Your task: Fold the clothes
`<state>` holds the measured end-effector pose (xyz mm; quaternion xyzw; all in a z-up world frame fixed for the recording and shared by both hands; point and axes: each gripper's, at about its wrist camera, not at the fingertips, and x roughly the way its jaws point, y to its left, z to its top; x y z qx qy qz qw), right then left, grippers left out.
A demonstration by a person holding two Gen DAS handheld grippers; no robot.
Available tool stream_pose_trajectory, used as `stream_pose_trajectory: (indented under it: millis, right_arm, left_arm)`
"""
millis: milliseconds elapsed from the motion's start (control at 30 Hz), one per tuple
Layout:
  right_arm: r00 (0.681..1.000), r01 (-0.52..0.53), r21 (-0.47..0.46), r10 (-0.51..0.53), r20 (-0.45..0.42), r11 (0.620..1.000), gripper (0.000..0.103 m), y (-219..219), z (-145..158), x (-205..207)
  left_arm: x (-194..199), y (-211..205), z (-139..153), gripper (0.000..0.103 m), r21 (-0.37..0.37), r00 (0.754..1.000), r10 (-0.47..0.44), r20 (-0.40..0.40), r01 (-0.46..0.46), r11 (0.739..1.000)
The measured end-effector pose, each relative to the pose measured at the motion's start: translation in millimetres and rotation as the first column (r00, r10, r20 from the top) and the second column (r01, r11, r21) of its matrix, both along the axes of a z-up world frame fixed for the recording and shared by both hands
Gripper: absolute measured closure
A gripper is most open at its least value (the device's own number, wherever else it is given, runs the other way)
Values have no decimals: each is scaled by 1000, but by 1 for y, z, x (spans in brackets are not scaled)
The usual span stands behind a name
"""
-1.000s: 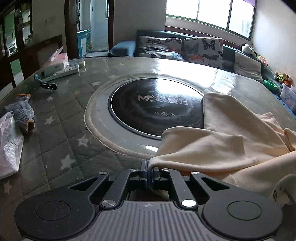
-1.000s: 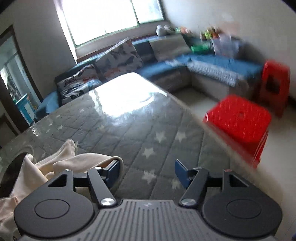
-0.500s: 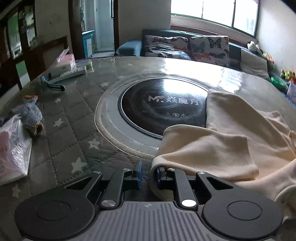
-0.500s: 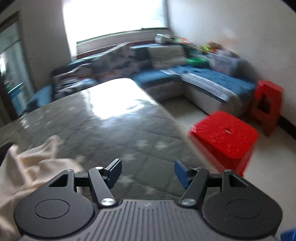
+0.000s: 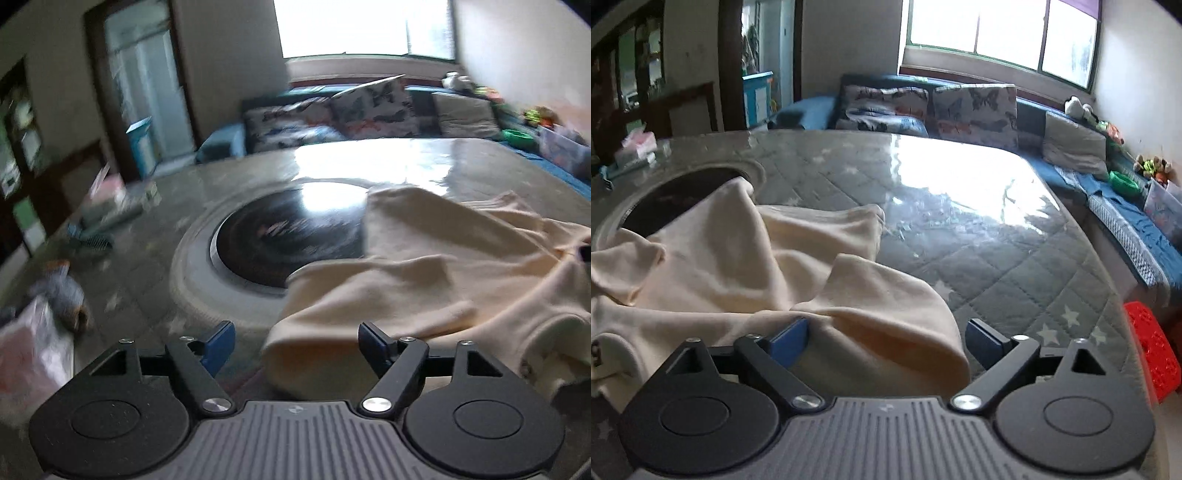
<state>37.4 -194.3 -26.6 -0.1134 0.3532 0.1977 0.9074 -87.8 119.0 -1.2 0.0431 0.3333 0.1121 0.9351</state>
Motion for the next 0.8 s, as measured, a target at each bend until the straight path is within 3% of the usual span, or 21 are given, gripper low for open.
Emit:
stream_pose_trajectory:
  millis: [100,267,367,600,800]
  right_arm:
    - [999,39,-11,-39,25,999,5,-4,0,0]
    - [993,110,117,-115,31,987,5,-31,13,2]
    - [989,141,92,-145,42,986,5,-41,15,4]
    - [999,36,54,-36,5,998,3,-18,6,11]
    - [999,25,-18,-25,-44,1000,0,-8,-8,20]
  left_arm:
    - [6,-18,1,26,38,997,-72,13,72,997]
    - [24,-34,1,26,17,991,-133,28,133,991]
    - [33,-44,-3,26,8,985,-170,12,170,985]
    - [43,-52,-18,26,-9,982,-188,-32,188,982]
    - [42,-48,-26,11,-8,985,-166,-46,166,986]
